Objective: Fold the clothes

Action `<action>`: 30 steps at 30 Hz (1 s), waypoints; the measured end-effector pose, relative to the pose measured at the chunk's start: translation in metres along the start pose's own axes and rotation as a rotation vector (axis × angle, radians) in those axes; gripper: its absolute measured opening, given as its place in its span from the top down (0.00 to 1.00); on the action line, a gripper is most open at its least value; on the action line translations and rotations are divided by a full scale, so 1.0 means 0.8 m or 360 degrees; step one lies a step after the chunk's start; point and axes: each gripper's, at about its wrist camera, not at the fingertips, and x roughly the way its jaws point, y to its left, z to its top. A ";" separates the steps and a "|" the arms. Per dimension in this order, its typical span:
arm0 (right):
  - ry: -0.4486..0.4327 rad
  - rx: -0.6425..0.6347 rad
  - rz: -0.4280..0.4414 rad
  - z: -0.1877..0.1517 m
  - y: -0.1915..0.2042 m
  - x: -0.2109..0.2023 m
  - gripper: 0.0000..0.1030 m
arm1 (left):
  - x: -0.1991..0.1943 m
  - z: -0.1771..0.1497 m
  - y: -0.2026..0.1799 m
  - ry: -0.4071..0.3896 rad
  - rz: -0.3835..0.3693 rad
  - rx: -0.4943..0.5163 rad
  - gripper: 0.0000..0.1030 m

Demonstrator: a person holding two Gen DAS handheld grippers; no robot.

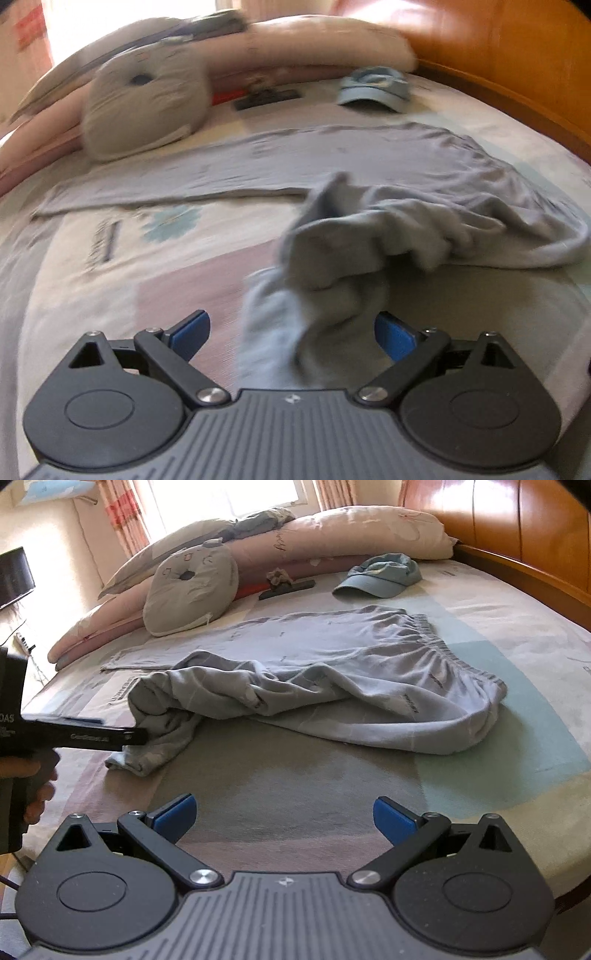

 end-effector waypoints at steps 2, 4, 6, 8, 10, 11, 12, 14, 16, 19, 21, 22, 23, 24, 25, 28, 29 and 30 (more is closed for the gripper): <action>-0.0002 -0.0014 0.0010 0.000 0.005 0.000 0.00 | 0.013 0.002 -0.015 0.0015 0.0001 0.0060 0.07; -0.0005 -0.0027 0.0007 -0.002 0.008 -0.002 0.00 | 0.030 0.001 -0.024 0.0054 0.0054 0.0099 0.07; -0.0004 -0.0029 -0.0009 -0.003 0.008 -0.005 0.00 | 0.038 -0.003 -0.026 0.0055 0.0126 0.0106 0.05; -0.0008 -0.0023 -0.0028 -0.005 0.006 -0.008 0.00 | 0.034 -0.006 -0.016 0.0046 0.0158 0.0059 0.05; -0.0014 -0.0008 -0.0044 -0.006 0.002 -0.010 0.00 | 0.029 -0.010 -0.003 0.0050 0.0203 0.0008 0.05; -0.0013 0.0002 -0.0047 -0.006 0.000 -0.010 0.00 | 0.027 -0.012 0.006 0.0058 0.0218 -0.0017 0.05; -0.0011 0.0013 -0.0048 -0.005 -0.001 -0.010 0.00 | 0.025 -0.015 0.015 0.0064 0.0234 -0.0040 0.05; -0.0007 0.0034 -0.0045 -0.005 -0.003 -0.008 0.00 | 0.018 -0.023 0.034 0.0067 0.0262 -0.0088 0.05; -0.0003 0.0035 -0.0033 -0.005 -0.001 -0.006 0.00 | 0.012 -0.030 0.050 0.0074 0.0282 -0.0125 0.05; 0.0005 0.0008 -0.0025 -0.008 0.005 -0.004 0.00 | 0.006 -0.039 0.070 0.0093 0.0355 -0.0136 0.05; 0.0008 -0.0004 -0.0021 -0.009 0.009 -0.004 0.00 | 0.005 -0.046 0.084 0.0118 0.0426 -0.0140 0.05; 0.0009 -0.0004 -0.0021 -0.009 0.010 -0.004 0.00 | 0.005 -0.049 0.093 0.0133 0.0451 -0.0160 0.05; 0.0009 -0.0003 -0.0021 -0.010 0.011 -0.005 0.00 | 0.004 -0.052 0.099 0.0143 0.0458 -0.0182 0.05; 0.0009 -0.0002 -0.0024 -0.010 0.012 -0.005 0.00 | 0.001 -0.055 0.105 0.0147 0.0449 -0.0201 0.05; 0.0009 -0.0001 -0.0026 -0.010 0.012 -0.006 0.00 | -0.002 -0.059 0.110 0.0152 0.0441 -0.0220 0.05; 0.0010 0.0003 -0.0028 -0.010 0.015 -0.005 0.00 | -0.013 -0.066 0.115 0.0148 0.0427 -0.0205 0.06; 0.0010 0.0005 -0.0026 -0.010 0.016 -0.005 0.00 | -0.019 -0.066 0.113 0.0127 0.0405 -0.0194 0.06; 0.0010 0.0005 -0.0019 -0.010 0.018 -0.004 0.00 | -0.025 -0.065 0.111 0.0105 0.0381 -0.0183 0.06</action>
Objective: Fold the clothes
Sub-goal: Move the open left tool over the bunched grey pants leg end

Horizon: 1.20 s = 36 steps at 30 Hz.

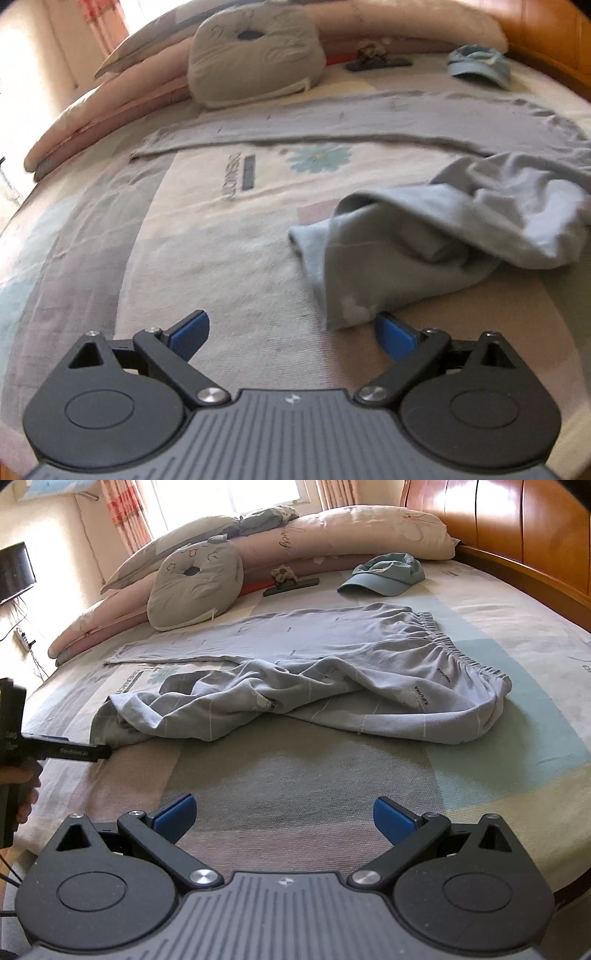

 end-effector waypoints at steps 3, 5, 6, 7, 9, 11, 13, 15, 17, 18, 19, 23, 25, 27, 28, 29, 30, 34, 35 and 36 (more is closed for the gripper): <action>0.0000 -0.0020 0.0014 0.001 0.009 0.003 0.00 | -0.015 0.008 -0.007 -0.0072 -0.0088 0.0052 0.06; 0.0003 -0.0037 0.0024 0.001 0.017 0.005 0.00 | -0.012 0.016 -0.020 -0.0065 -0.0141 0.0148 0.06; 0.0006 -0.0044 0.0031 0.001 0.021 0.006 0.00 | -0.008 0.019 -0.028 -0.0056 -0.0160 0.0192 0.06; 0.0009 -0.0051 0.0038 0.001 0.025 0.007 0.00 | -0.003 0.021 -0.037 -0.0051 -0.0174 0.0238 0.06; 0.0014 -0.0066 0.0048 0.000 0.032 0.007 0.00 | 0.007 0.024 -0.054 -0.0065 -0.0193 0.0315 0.06; 0.0014 -0.0090 0.0047 -0.001 0.038 0.006 0.00 | 0.013 0.027 -0.065 -0.0091 -0.0218 0.0314 0.06; 0.0013 -0.0114 0.0038 -0.001 0.043 0.003 0.00 | 0.019 0.031 -0.070 -0.0110 -0.0238 0.0272 0.06; 0.0019 -0.0128 0.0027 -0.001 0.045 0.000 0.00 | 0.026 0.036 -0.069 -0.0117 -0.0232 0.0205 0.06; 0.0032 -0.0132 0.0020 -0.001 0.046 -0.001 0.00 | 0.031 0.037 -0.058 -0.0117 -0.0215 0.0123 0.05; 0.0038 -0.0132 0.0018 -0.001 0.047 -0.001 0.00 | 0.032 0.037 -0.051 -0.0120 -0.0201 0.0083 0.05; 0.0044 -0.0131 0.0019 -0.001 0.048 -0.001 0.00 | 0.033 0.036 -0.044 -0.0123 -0.0183 0.0048 0.05; 0.0060 -0.0146 0.0013 -0.002 0.057 0.003 0.00 | 0.039 0.029 -0.009 -0.0111 -0.0065 -0.0054 0.05; 0.0066 -0.0156 0.0017 -0.001 0.062 0.005 0.00 | 0.041 0.023 0.013 -0.0098 -0.0041 -0.0111 0.05; 0.0077 -0.0169 0.0028 -0.001 0.066 0.009 0.00 | 0.040 0.018 0.031 -0.0102 -0.0008 -0.0152 0.05; 0.0082 -0.0178 0.0029 -0.001 0.069 0.010 0.00 | 0.038 0.015 0.037 -0.0101 0.0007 -0.0162 0.05; 0.0087 -0.0188 0.0029 -0.001 0.072 0.011 0.00 | 0.036 0.013 0.044 -0.0100 0.0021 -0.0173 0.05; 0.0092 -0.0198 0.0029 -0.002 0.074 0.012 0.00 | 0.034 0.010 0.050 -0.0098 0.0034 -0.0182 0.07; 0.0110 -0.0222 0.0042 0.000 0.085 0.017 0.00 | 0.014 0.007 0.072 -0.0134 -0.0032 -0.0221 0.06; 0.0112 -0.0228 0.0049 0.000 0.087 0.018 0.00 | 0.008 0.009 0.076 -0.0152 -0.0063 -0.0235 0.06; 0.0114 -0.0234 0.0057 0.001 0.090 0.020 0.00 | 0.002 0.012 0.080 -0.0171 -0.0088 -0.0248 0.06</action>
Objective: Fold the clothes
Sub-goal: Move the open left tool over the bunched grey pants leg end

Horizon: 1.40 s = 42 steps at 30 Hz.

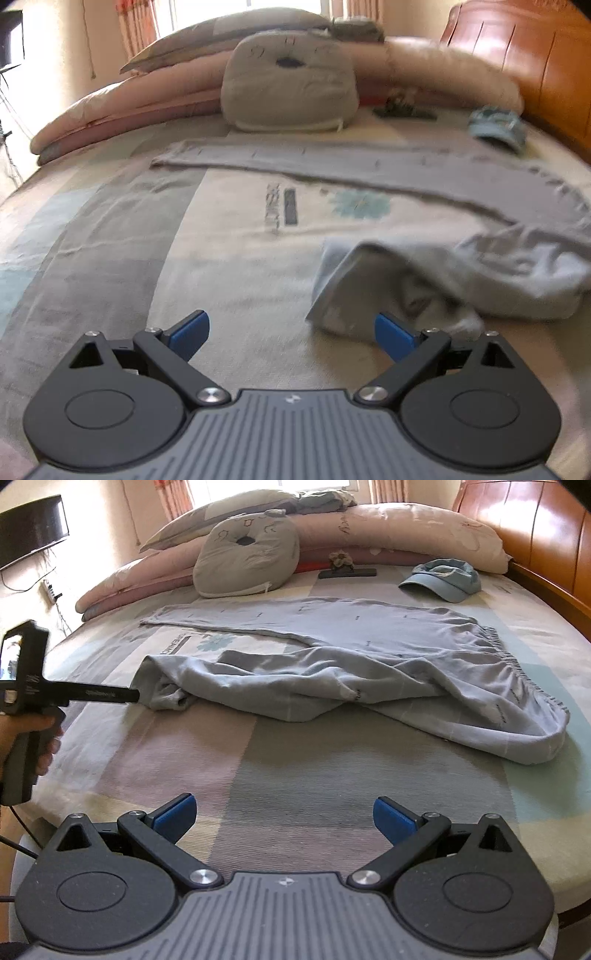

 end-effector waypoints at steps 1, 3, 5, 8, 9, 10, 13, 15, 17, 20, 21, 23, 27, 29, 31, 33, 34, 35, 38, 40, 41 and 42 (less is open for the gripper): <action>0.0002 -0.0006 0.0007 0.001 0.002 0.001 0.00 | -0.003 0.006 0.001 -0.0020 -0.0016 -0.0006 0.06; 0.0009 -0.0017 0.0030 0.004 0.006 0.005 0.00 | -0.007 0.021 0.001 -0.0051 -0.0053 -0.0010 0.06; 0.0007 -0.0020 0.0069 0.007 0.008 0.007 0.00 | -0.004 0.038 -0.001 -0.0072 -0.0070 -0.0010 0.06; 0.0004 -0.0017 0.0131 0.011 0.006 0.011 0.00 | 0.014 0.065 -0.013 -0.0062 -0.0095 0.0024 0.06; 0.0006 -0.0022 0.0144 0.013 0.004 0.013 0.00 | 0.022 0.071 -0.018 -0.0050 -0.0102 0.0036 0.06; 0.0009 -0.0026 0.0158 0.014 0.003 0.016 0.00 | 0.030 0.076 -0.024 -0.0028 -0.0108 0.0055 0.06; 0.0035 -0.0035 0.0149 0.020 -0.006 0.032 0.00 | 0.063 0.089 -0.042 0.0069 -0.0099 0.0158 0.06; 0.0054 -0.0025 0.0150 0.021 -0.013 0.042 0.00 | 0.082 0.089 -0.052 0.0162 -0.0097 0.0210 0.07; 0.0074 0.0001 0.0170 0.020 -0.018 0.050 0.00 | 0.090 0.083 -0.060 0.0224 -0.0104 0.0258 0.07; 0.0096 0.0043 0.0196 0.013 -0.025 0.058 0.00 | 0.082 0.065 -0.069 0.0265 -0.0144 0.0335 0.07; 0.0099 0.0056 0.0206 0.010 -0.027 0.060 0.00 | 0.077 0.058 -0.070 0.0275 -0.0159 0.0350 0.06; 0.0067 0.0057 0.0216 0.005 -0.029 0.059 0.00 | 0.065 0.044 -0.071 0.0307 -0.0193 0.0336 0.06; 0.0025 0.0047 0.0214 0.000 -0.027 0.057 0.00 | 0.042 0.010 -0.076 0.0373 -0.0237 0.0359 0.06; 0.0007 0.0042 0.0211 -0.003 -0.027 0.056 0.00 | 0.031 -0.006 -0.079 0.0389 -0.0234 0.0356 0.06; -0.0007 0.0036 0.0209 -0.006 -0.026 0.055 0.00 | 0.021 -0.015 -0.077 0.0398 -0.0253 0.0317 0.06; -0.0015 0.0030 0.0207 -0.008 -0.025 0.053 0.00 | 0.012 -0.019 -0.074 0.0414 -0.0291 0.0274 0.07; -0.0017 0.0027 0.0206 -0.009 -0.025 0.053 0.00 | 0.008 -0.019 -0.072 0.0417 -0.0306 0.0264 0.07; -0.0019 0.0025 0.0205 -0.010 -0.025 0.052 0.00 | 0.004 -0.017 -0.071 0.0416 -0.0322 0.0268 0.06; -0.0020 0.0006 0.0195 -0.011 -0.022 0.052 0.00 | -0.007 -0.008 -0.066 0.0353 -0.0334 0.0286 0.06; -0.0020 -0.0007 0.0181 -0.012 -0.020 0.052 0.00 | -0.006 0.004 -0.057 0.0311 -0.0310 0.0256 0.06; -0.0020 -0.0014 0.0173 -0.012 -0.019 0.052 0.00 | -0.003 0.011 -0.052 0.0294 -0.0299 0.0227 0.06; -0.0019 -0.0018 0.0168 -0.013 -0.018 0.052 0.00 | 0.001 0.017 -0.047 0.0281 -0.0291 0.0197 0.06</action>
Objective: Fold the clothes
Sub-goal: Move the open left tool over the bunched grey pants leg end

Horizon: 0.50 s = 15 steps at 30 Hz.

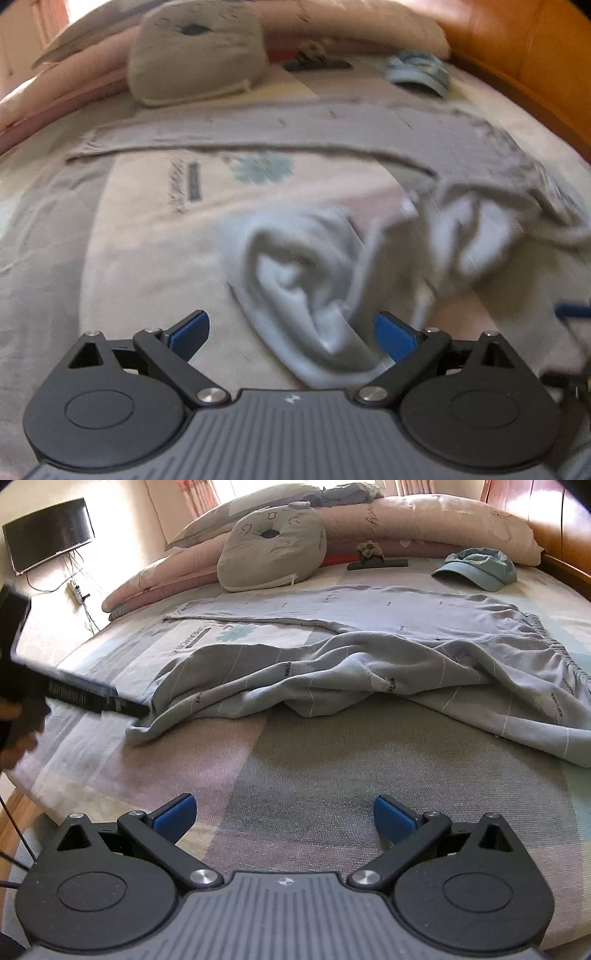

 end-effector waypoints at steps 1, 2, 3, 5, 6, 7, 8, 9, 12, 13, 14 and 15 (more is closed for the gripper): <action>0.0002 -0.0003 -0.0004 0.000 0.001 0.000 0.00 | 0.004 0.005 0.007 -0.0005 -0.0001 -0.0035 0.06; 0.0004 -0.0007 -0.0008 0.000 0.002 0.000 0.00 | 0.008 0.011 0.013 -0.0009 -0.0003 -0.0069 0.06; 0.0007 -0.0007 -0.0008 0.000 0.001 0.000 0.00 | 0.013 0.015 0.019 -0.0010 -0.0005 -0.0102 0.06; 0.0011 -0.0006 -0.0006 0.000 0.001 -0.001 0.00 | 0.026 0.020 0.028 0.0013 -0.0033 -0.0160 0.07; 0.0013 -0.0003 -0.0004 0.000 0.000 -0.001 0.00 | 0.032 0.020 0.032 0.0021 -0.0069 -0.0185 0.06; 0.0014 0.0001 -0.0001 0.000 0.000 -0.001 0.00 | 0.038 0.019 0.034 0.0027 -0.0103 -0.0209 0.06; 0.0014 0.0008 0.0002 0.000 -0.001 -0.001 0.00 | 0.043 0.017 0.035 0.0036 -0.0121 -0.0230 0.06; 0.0014 0.0018 0.0005 0.000 -0.002 -0.001 0.00 | 0.047 0.014 0.035 0.0044 -0.0134 -0.0244 0.06; 0.0021 0.0037 0.0008 0.002 -0.002 -0.001 0.00 | 0.056 0.007 0.033 0.0053 -0.0150 -0.0231 0.06; 0.0023 0.0038 0.0009 0.002 -0.002 0.000 0.00 | 0.057 0.006 0.034 0.0052 -0.0155 -0.0228 0.06; 0.0024 0.0033 0.0009 0.002 -0.002 0.000 0.00 | 0.058 0.008 0.034 0.0044 -0.0154 -0.0220 0.06; 0.0025 0.0024 0.0008 0.002 -0.002 0.000 0.00 | 0.059 0.012 0.035 0.0034 -0.0153 -0.0210 0.06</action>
